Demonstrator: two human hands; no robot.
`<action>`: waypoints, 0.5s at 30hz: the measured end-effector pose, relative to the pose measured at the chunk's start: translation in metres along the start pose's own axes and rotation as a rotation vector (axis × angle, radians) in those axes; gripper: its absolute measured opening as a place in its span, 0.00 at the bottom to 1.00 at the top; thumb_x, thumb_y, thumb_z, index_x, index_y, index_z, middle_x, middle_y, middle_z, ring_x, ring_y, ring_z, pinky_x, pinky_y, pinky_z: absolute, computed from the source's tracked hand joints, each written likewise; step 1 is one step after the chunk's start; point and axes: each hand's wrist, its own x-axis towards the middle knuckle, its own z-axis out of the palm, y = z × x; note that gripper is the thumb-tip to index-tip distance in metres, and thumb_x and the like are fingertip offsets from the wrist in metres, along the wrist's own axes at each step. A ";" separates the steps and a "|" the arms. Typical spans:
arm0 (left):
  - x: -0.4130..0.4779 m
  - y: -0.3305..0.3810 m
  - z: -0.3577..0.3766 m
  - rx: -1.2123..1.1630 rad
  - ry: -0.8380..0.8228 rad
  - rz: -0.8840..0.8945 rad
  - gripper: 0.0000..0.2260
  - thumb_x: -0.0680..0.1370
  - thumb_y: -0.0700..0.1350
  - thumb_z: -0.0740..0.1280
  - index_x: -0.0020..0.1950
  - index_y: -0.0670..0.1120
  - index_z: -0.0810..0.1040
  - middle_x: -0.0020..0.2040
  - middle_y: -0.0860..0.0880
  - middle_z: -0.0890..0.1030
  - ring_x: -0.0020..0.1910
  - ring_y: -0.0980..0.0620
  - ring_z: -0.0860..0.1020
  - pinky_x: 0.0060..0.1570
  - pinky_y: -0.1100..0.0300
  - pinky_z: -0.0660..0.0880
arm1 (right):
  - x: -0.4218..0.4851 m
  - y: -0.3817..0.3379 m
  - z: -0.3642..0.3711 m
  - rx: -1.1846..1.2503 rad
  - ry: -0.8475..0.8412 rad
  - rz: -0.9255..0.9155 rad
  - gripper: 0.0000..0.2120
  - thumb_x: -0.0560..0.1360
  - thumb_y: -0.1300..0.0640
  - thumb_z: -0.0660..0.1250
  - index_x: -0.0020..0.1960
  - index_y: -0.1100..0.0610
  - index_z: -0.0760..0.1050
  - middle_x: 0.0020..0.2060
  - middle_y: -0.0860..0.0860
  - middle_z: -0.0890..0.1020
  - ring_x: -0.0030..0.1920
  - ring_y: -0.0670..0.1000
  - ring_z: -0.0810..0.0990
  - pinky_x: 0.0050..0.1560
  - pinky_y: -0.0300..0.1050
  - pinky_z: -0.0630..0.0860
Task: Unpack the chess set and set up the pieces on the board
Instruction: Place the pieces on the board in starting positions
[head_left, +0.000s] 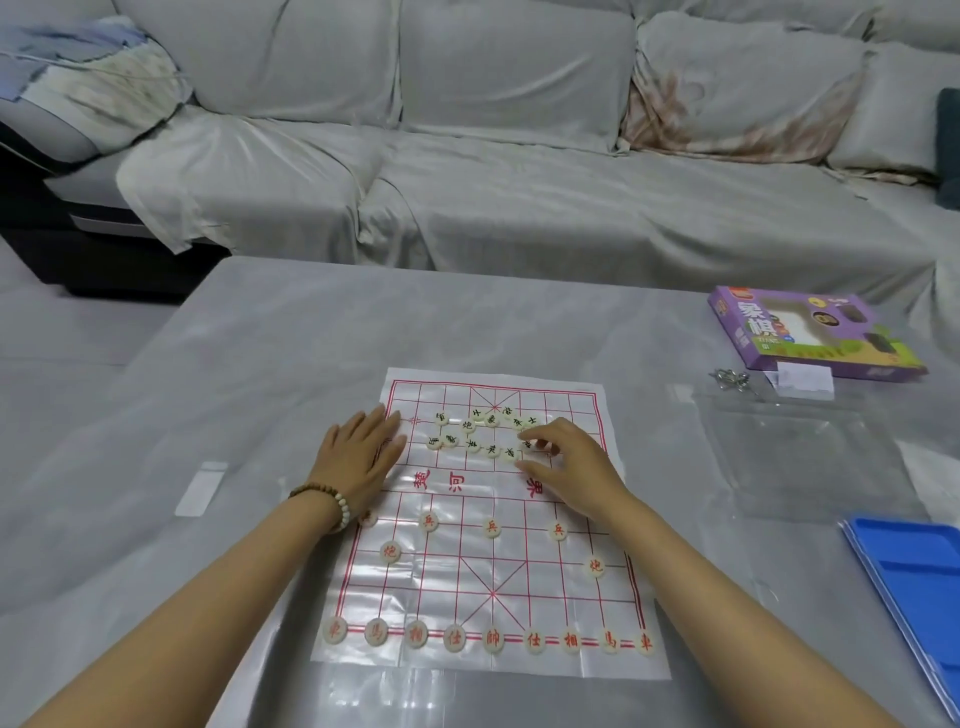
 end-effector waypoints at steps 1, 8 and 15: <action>0.003 -0.001 0.002 0.001 -0.003 0.004 0.29 0.78 0.62 0.39 0.76 0.52 0.49 0.77 0.52 0.49 0.76 0.50 0.47 0.73 0.51 0.42 | 0.005 -0.001 0.002 -0.010 -0.007 0.000 0.17 0.73 0.50 0.70 0.62 0.50 0.76 0.52 0.46 0.76 0.49 0.44 0.73 0.54 0.38 0.71; 0.016 -0.004 0.012 -0.001 0.094 0.008 0.38 0.69 0.64 0.29 0.76 0.55 0.51 0.77 0.54 0.51 0.76 0.52 0.48 0.73 0.53 0.41 | 0.020 0.004 0.018 -0.074 0.013 -0.017 0.14 0.72 0.49 0.71 0.56 0.49 0.79 0.48 0.46 0.78 0.49 0.46 0.75 0.57 0.46 0.72; 0.016 -0.003 0.015 -0.034 0.141 0.011 0.35 0.71 0.64 0.31 0.75 0.56 0.53 0.76 0.55 0.53 0.76 0.53 0.48 0.74 0.53 0.42 | 0.033 0.016 -0.003 -0.011 0.170 -0.004 0.10 0.71 0.50 0.72 0.51 0.49 0.80 0.44 0.42 0.77 0.45 0.44 0.74 0.52 0.40 0.70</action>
